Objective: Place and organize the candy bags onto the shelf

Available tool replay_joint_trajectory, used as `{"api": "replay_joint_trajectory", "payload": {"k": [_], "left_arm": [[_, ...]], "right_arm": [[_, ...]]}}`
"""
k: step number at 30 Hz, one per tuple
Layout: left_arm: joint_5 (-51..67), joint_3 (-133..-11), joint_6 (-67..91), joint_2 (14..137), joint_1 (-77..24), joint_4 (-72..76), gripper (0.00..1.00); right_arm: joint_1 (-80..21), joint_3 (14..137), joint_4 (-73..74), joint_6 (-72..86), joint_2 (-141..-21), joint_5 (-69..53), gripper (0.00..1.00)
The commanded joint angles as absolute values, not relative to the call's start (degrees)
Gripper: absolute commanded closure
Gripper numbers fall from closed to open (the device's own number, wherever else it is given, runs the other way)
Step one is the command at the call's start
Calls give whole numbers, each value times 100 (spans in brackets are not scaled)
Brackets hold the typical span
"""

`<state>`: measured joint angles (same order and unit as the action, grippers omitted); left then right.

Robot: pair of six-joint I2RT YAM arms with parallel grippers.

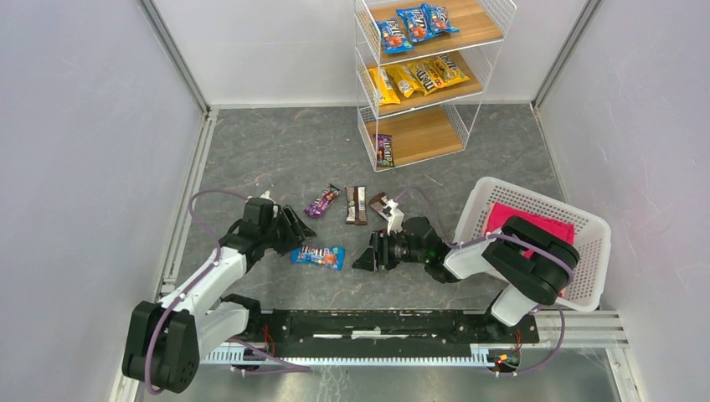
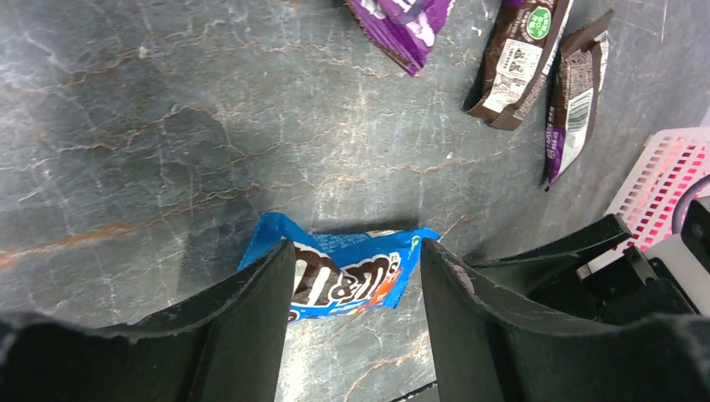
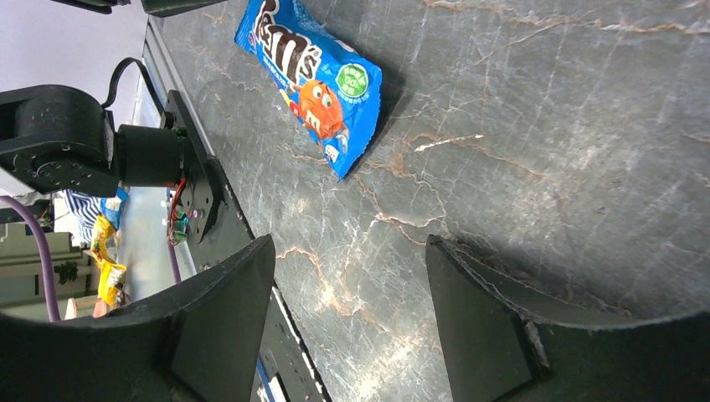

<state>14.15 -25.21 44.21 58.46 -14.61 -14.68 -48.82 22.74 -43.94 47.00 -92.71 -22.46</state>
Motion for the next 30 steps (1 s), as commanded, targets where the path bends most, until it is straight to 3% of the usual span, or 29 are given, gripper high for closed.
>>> {"api": "replay_joint_trajectory", "payload": {"k": [1, 21, 30], "left_arm": [[1073, -2327, 4710, 5518, -1477, -1449, 37], [717, -1655, 4773, 6246, -1477, -958, 33], [725, -1630, 4764, 6108, -1477, -979, 32]], "right_arm": [[-4992, 2333, -4709, 4765, -9407, -2317, 27], [-5128, 2857, -5445, 5627, -10506, -2484, 27], [-5150, 2803, -5797, 5821, -10491, -2570, 42]]}}
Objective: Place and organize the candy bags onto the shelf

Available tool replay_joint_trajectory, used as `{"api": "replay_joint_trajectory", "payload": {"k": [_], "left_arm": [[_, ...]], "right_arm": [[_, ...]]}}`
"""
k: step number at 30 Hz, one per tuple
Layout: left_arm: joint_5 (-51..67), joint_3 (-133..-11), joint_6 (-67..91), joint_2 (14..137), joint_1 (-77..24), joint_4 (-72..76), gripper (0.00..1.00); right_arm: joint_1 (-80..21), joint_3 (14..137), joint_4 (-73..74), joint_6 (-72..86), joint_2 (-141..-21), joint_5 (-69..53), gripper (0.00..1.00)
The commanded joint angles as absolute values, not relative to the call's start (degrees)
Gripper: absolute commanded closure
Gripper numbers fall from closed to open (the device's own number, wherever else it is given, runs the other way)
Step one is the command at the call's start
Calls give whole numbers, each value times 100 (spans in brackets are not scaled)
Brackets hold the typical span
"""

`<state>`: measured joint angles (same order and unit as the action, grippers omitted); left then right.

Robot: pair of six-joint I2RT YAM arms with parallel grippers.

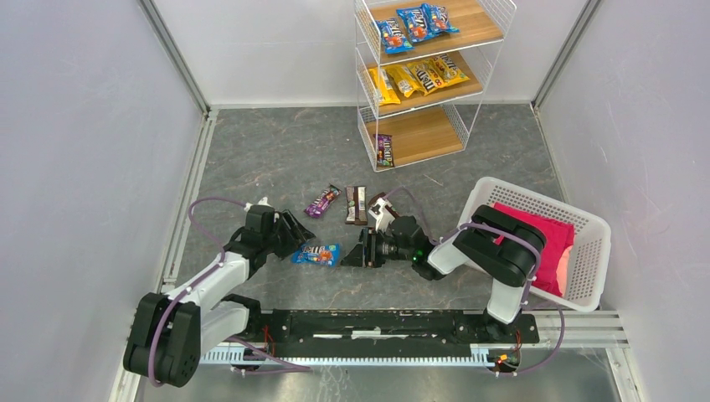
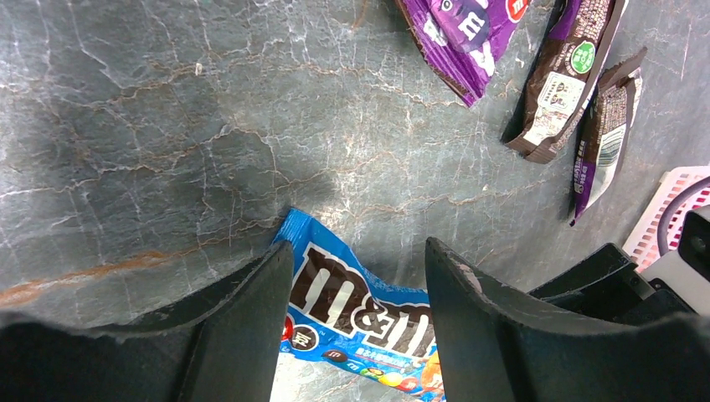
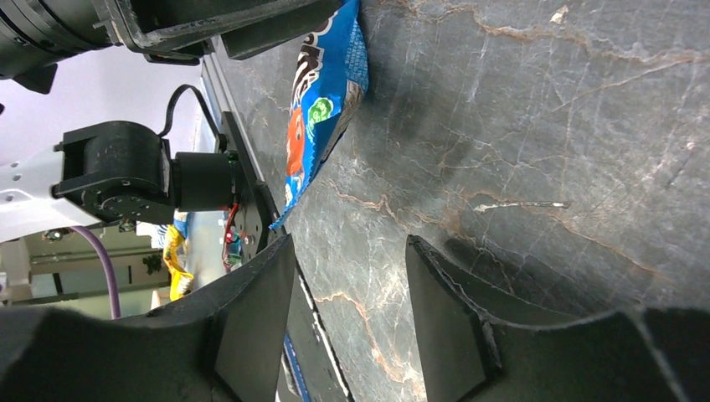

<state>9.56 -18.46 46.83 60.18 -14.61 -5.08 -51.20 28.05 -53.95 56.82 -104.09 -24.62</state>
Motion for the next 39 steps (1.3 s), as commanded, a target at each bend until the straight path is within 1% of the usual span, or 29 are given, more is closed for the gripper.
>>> {"api": "replay_joint_trajectory", "payload": {"k": [1, 4, 7, 10, 12, 14, 17, 20, 22, 23, 28, 31, 33, 36, 39], "left_arm": [[734, -1639, 4758, 6104, -1477, -990, 32], [742, -1661, 4755, 6083, -1477, -1020, 32], [755, -1652, 4755, 6040, -1477, -1016, 32], [754, -1652, 4755, 6017, -1477, -1024, 32], [734, -1652, 4740, 6019, -1477, -1034, 32], [722, -1644, 4724, 6012, -1477, -1055, 32], [718, -1635, 4720, 5972, -1477, -1055, 32], [744, -1658, 4720, 5913, -1477, -1060, 32], [764, -1706, 4720, 5884, -1477, -1060, 31], [783, -1739, 4713, 5873, -1477, -1074, 31], [960, -2103, 4651, 5707, -1477, -1269, 27], [1022, -2824, 4559, 5554, -1477, -1551, 24], [979, -3631, 4384, 5596, -1477, -1824, 22], [753, -5269, 3977, 5956, -1468, -2432, 20], [533, -6864, 3598, 6490, -1468, -2731, 18]], "right_arm": [[-5151, 2811, -5869, 5843, -10498, -2604, 42], [-5212, 2874, -5973, 5976, -10506, -2553, 40], [-5365, 3132, -5923, 6084, -10621, -2465, 35], [-5405, 3374, -5794, 6159, -10770, -2328, 35], [-5408, 3476, -5728, 6215, -10855, -2208, 36], [-5404, 3540, -5779, 6296, -10928, -2132, 41], [-5403, 3617, -5819, 6365, -10973, -2019, 52], [-5409, 3749, -5736, 6400, -11057, -1933, 58], [-5418, 3786, -5723, 6441, -11096, -1878, 65], [-5415, 3784, -5745, 6472, -11107, -1852, 72], [-5444, 3558, -6008, 6590, -10867, -1841, 88], [-5431, 3216, -6015, 6498, -10380, -1707, 99], [-5403, 3024, -5773, 6292, -9963, -1599, 99], [-5325, 2799, -5261, 5861, -9185, -1515, 99], [-5205, 2673, -4039, 5166, -8201, -1167, 99]]}}
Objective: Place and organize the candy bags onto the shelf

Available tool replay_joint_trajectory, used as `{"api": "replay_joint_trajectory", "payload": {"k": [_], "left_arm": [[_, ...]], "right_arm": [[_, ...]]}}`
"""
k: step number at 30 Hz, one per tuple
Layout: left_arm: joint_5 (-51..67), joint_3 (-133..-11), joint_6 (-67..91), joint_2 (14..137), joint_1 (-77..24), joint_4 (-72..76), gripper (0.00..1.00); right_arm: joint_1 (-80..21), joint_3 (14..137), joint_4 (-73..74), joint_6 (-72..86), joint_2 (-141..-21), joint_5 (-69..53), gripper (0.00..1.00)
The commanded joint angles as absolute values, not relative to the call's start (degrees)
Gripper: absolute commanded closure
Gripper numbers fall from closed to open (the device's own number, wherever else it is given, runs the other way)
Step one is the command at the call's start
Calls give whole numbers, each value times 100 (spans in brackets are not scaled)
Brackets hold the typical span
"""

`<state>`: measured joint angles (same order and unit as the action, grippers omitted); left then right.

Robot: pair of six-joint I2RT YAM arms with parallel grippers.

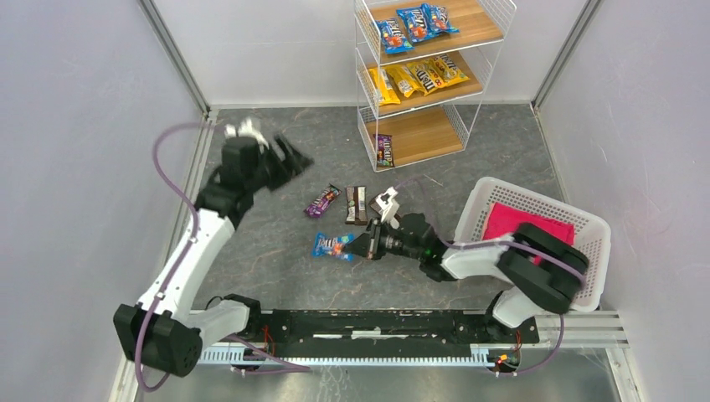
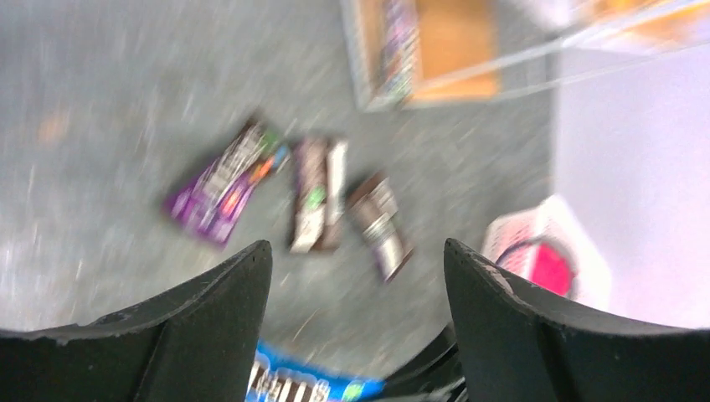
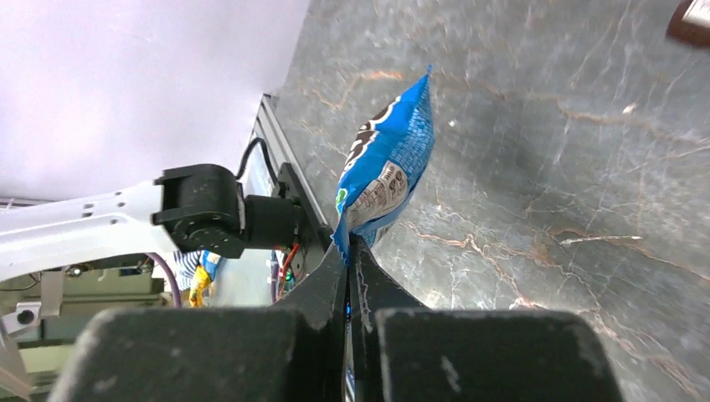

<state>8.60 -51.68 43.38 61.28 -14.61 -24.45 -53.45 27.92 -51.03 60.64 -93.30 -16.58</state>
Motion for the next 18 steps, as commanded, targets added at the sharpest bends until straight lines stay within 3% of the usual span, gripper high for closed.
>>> {"api": "replay_joint_trajectory", "payload": {"k": [1, 6, 10, 18], "left_arm": [[482, -7309, 3509, 6715, -1468, -2756, 17], [248, -8759, 3144, 7377, -1468, -2445, 11], [24, -8727, 2821, 7544, -1468, -2094, 9], [-499, -7462, 2279, 7176, -1468, -1510, 6]], "right_arm": [[-5152, 2679, -3499, 4842, -7784, -951, 99], [-4621, 3250, -567, 3487, -5953, 537, 100], [-3944, 4234, 1089, 2516, -5123, 1532, 100], [-3291, 7369, 2763, 1300, -5794, 2941, 100]]}}
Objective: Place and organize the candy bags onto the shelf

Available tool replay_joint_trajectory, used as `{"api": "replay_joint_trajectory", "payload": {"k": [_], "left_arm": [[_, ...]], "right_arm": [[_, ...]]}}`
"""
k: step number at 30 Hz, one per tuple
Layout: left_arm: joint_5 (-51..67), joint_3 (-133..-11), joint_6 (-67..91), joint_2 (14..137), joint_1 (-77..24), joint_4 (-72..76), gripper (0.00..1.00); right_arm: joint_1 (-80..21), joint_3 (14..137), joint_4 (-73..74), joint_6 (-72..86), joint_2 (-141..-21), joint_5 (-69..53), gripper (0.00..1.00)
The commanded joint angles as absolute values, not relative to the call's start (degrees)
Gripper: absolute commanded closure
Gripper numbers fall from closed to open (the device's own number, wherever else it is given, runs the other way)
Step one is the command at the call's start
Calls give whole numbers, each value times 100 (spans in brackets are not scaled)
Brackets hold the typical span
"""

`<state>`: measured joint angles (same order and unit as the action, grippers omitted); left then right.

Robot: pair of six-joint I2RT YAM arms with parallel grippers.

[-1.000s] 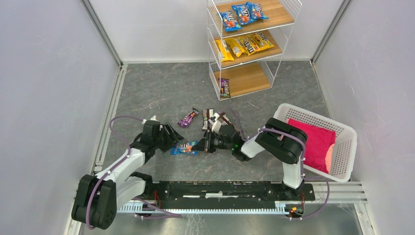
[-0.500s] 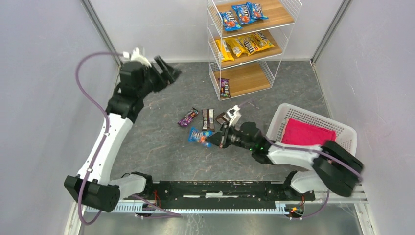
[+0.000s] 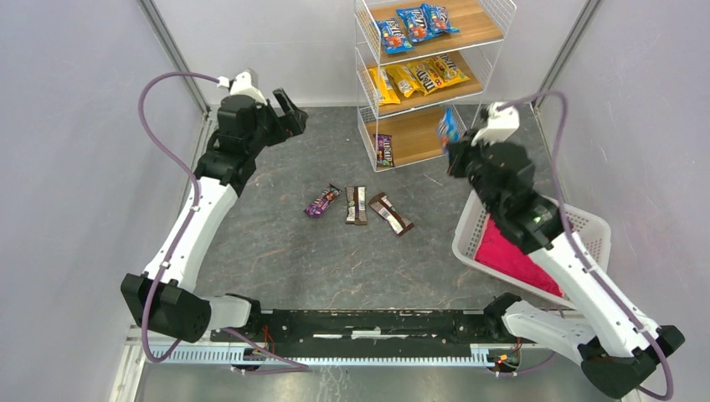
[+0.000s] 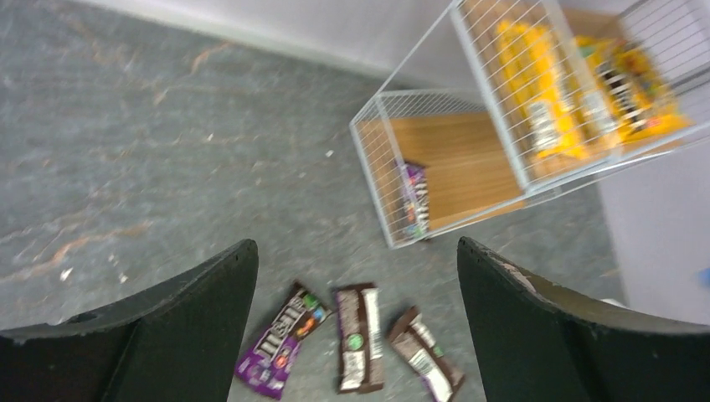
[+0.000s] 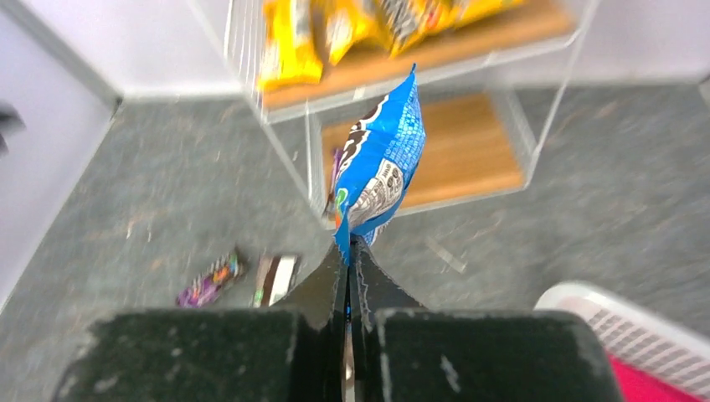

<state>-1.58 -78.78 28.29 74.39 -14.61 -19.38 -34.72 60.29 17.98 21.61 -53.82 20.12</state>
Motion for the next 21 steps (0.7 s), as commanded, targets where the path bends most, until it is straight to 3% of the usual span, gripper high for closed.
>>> {"api": "replay_joint_trajectory", "payload": {"k": [1, 10, 21], "left_arm": [[-468, -7371, 2255, 7151, -1468, -1463, 5], [-459, -7220, 2255, 7115, -1468, -1440, 5], [-349, -7228, 2288, 7134, -1477, -1449, 4]], "right_arm": [[-3247, 7702, 2845, 1221, -5947, 3037, 100], [-2487, 10896, 2762, 1018, -7527, 2783, 100], [-999, 11713, 1319, 2699, -9189, 327, 100]]}}
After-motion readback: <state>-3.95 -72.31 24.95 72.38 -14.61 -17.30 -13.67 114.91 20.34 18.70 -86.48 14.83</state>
